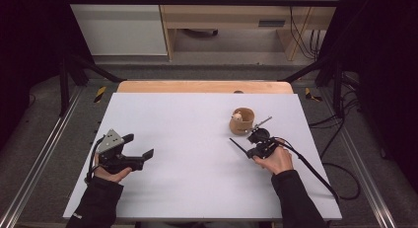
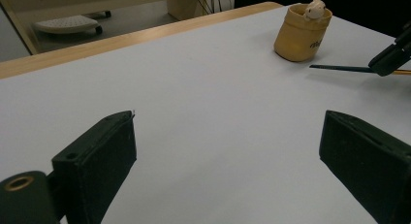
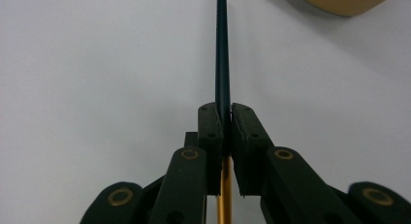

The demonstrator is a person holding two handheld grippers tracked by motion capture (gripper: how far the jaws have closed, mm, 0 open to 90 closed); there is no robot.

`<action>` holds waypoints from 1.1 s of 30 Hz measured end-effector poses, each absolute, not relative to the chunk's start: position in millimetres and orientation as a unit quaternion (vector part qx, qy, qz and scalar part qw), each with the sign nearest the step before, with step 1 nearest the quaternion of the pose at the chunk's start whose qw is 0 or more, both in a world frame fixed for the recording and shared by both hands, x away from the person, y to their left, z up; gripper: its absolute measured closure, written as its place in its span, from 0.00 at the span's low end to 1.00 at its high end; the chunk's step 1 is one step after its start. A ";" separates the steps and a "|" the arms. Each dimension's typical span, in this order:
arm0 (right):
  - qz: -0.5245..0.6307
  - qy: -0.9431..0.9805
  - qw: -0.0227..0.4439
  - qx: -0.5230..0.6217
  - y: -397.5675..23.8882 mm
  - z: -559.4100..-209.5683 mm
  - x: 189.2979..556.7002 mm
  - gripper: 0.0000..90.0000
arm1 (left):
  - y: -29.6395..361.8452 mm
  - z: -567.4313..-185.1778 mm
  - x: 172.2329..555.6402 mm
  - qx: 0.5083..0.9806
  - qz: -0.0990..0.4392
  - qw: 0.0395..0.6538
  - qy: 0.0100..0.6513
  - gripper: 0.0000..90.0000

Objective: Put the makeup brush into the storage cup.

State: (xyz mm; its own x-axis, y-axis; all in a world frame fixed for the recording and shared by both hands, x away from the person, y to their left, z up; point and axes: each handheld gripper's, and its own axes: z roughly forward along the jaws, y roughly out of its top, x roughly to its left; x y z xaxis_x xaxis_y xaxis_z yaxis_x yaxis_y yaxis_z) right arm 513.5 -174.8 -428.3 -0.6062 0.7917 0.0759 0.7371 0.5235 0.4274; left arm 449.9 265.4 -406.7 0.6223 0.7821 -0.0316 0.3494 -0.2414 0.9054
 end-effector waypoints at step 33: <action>0.308 0.864 0.044 0.396 -172.7 -396.9 493.9 0.93 | 248.9 -400.5 447.2 0.770 0.216 0.491 0.346 0.07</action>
